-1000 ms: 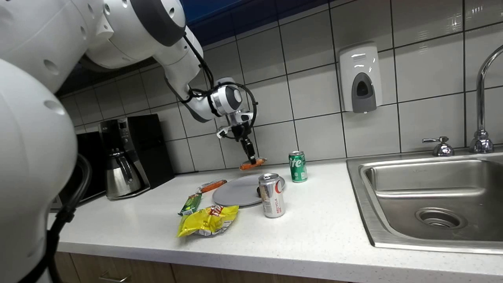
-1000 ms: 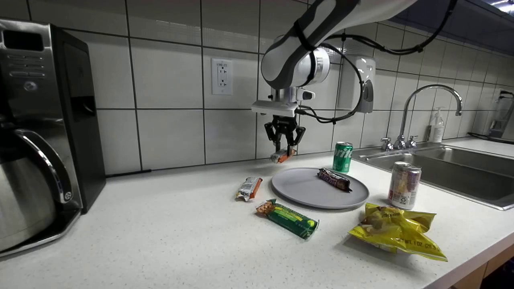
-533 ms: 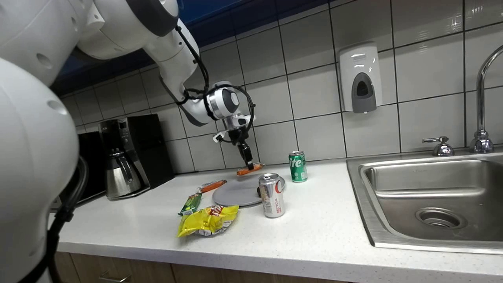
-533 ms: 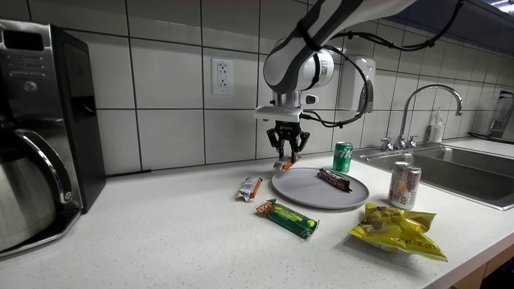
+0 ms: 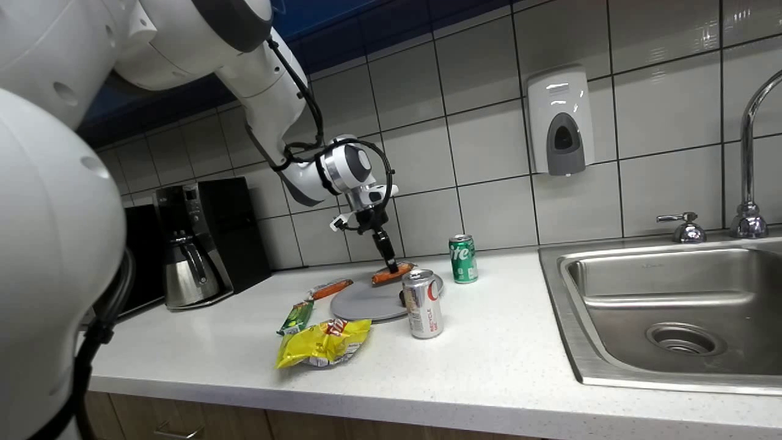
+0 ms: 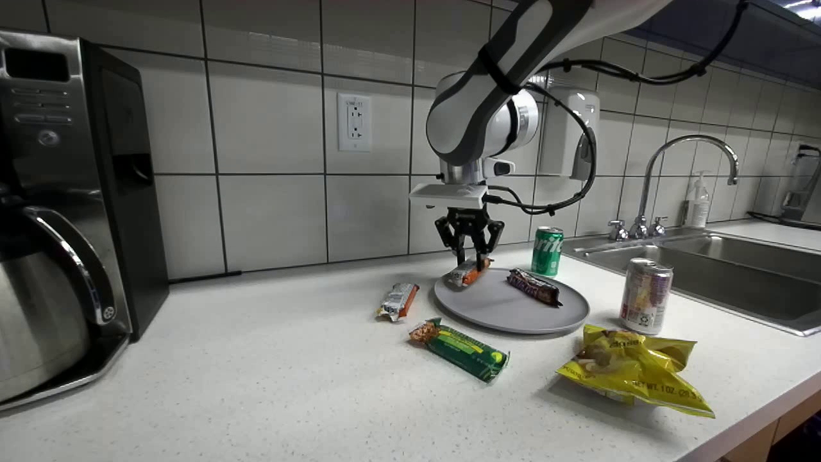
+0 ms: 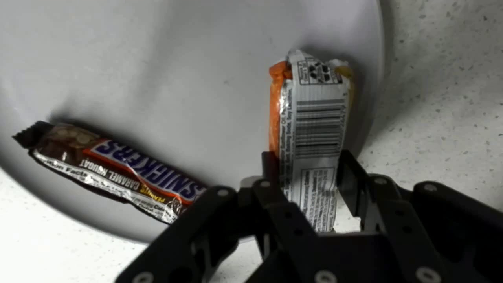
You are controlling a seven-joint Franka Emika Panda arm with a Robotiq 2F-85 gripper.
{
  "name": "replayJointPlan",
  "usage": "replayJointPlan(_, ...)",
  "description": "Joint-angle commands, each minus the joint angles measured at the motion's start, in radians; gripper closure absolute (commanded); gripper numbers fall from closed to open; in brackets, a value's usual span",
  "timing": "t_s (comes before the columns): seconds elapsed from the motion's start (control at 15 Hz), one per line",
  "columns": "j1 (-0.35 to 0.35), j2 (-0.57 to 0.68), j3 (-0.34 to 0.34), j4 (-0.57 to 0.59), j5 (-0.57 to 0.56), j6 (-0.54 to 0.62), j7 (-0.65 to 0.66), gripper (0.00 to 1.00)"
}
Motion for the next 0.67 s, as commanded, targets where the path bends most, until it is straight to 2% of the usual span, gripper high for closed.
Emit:
replayJointPlan(0.0, 0.016, -0.053, -0.007, -0.063, -0.025, -0.001, 0.066, 0.84)
replayJointPlan(0.2, 0.018, -0.066, -0.006, -0.079, -0.027, 0.0, 0.085, 0.84)
replayJointPlan(0.27, 0.018, -0.07, -0.005, -0.081, -0.025, -0.009, 0.094, 0.34)
replayJointPlan(0.33, 0.016, -0.073, -0.003, -0.084, -0.026, -0.01, 0.092, 0.33)
replayJointPlan(0.6, 0.004, -0.091, 0.007, -0.103, -0.03, -0.008, 0.057, 0.05)
